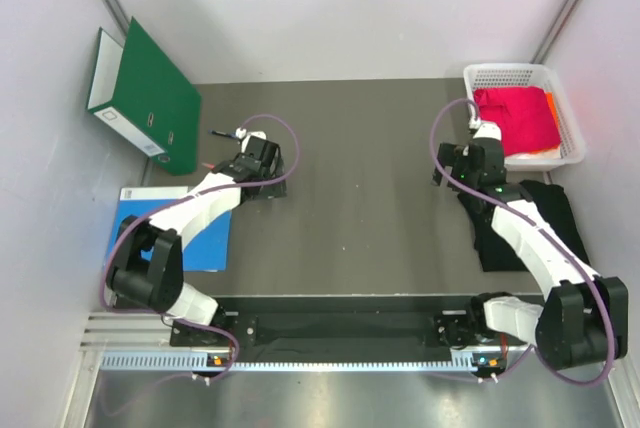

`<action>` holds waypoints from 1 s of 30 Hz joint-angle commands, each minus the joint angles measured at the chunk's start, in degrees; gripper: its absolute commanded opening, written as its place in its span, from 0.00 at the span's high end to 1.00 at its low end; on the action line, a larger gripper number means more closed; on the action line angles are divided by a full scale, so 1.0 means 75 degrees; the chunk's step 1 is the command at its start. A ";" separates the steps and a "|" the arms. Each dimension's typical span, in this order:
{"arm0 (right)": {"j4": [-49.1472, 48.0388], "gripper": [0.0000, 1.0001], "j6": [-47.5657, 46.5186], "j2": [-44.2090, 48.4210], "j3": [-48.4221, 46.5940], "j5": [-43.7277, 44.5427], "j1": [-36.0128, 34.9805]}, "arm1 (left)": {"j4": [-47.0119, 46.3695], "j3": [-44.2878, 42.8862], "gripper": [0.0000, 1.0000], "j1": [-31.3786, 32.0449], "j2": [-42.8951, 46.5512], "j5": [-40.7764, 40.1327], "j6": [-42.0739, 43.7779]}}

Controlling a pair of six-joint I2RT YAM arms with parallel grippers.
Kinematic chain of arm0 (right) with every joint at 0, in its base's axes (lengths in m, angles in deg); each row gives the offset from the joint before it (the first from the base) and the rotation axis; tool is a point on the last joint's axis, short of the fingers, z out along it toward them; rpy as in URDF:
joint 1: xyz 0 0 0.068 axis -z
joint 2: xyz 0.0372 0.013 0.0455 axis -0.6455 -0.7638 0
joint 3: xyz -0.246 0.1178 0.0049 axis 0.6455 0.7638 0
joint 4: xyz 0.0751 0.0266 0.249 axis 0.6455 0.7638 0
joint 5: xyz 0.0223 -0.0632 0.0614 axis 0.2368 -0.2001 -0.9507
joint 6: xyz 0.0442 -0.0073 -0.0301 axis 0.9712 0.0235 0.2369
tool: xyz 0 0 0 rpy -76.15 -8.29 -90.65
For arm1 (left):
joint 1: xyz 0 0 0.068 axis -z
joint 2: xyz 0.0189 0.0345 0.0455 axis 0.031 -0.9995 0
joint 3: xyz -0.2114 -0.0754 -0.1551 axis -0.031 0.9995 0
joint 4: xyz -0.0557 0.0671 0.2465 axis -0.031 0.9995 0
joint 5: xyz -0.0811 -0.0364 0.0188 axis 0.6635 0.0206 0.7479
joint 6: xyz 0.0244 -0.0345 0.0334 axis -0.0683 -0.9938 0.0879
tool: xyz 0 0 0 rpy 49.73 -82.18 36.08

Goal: Fold and stack the t-shirts

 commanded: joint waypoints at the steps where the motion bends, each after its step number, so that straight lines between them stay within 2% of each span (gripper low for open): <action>1: 0.0242 0.00 -0.0318 -0.0316 -0.0784 0.1549 -0.0879 | -0.0220 -0.0118 0.02 0.0009 0.0728 -0.0688 -0.0047; 3: 0.0359 0.00 -0.0331 -0.0585 -0.1124 0.2451 -0.1649 | -0.0183 -0.0118 0.02 0.0021 0.0880 -0.0611 -0.0026; 4: 0.0406 0.00 -0.0377 -0.0680 -0.1253 0.3315 -0.1898 | -0.0218 -0.0060 0.02 0.0009 0.0939 -0.0657 -0.0083; 6: 0.0465 0.00 -0.0413 -0.1041 -0.1686 0.4047 -0.2459 | -0.0347 0.0150 0.02 0.0009 0.1103 -0.0902 -0.0142; 10: 0.0653 0.00 -0.0389 -0.1675 -0.2378 0.4635 -0.2568 | -0.0558 0.0281 0.02 0.0009 0.1081 -0.0599 0.0080; 14: 0.0524 0.00 -0.0658 -0.2156 -0.2986 0.5151 -0.2393 | -0.0265 0.0058 0.02 0.0009 0.0788 -0.0680 0.0162; 18: 0.0758 0.00 -0.0541 -0.2438 -0.3691 0.4567 -0.1272 | -0.0195 -0.0059 0.02 0.0009 0.0531 -0.0646 0.0127; 23: 0.0536 0.02 -0.0378 -0.2497 -0.4229 0.3127 0.0300 | -0.0206 -0.0153 0.02 0.0009 0.0249 -0.0259 0.0010; 27: 0.0653 0.01 0.0032 -0.3244 -0.4815 0.2142 0.1857 | -0.0218 -0.0259 0.02 0.0009 -0.0055 -0.0048 -0.0037; 30: 0.0922 0.01 0.0209 -0.4121 -0.5460 0.1719 0.2293 | -0.0172 -0.0340 0.02 0.0009 -0.0266 -0.0048 -0.0025</action>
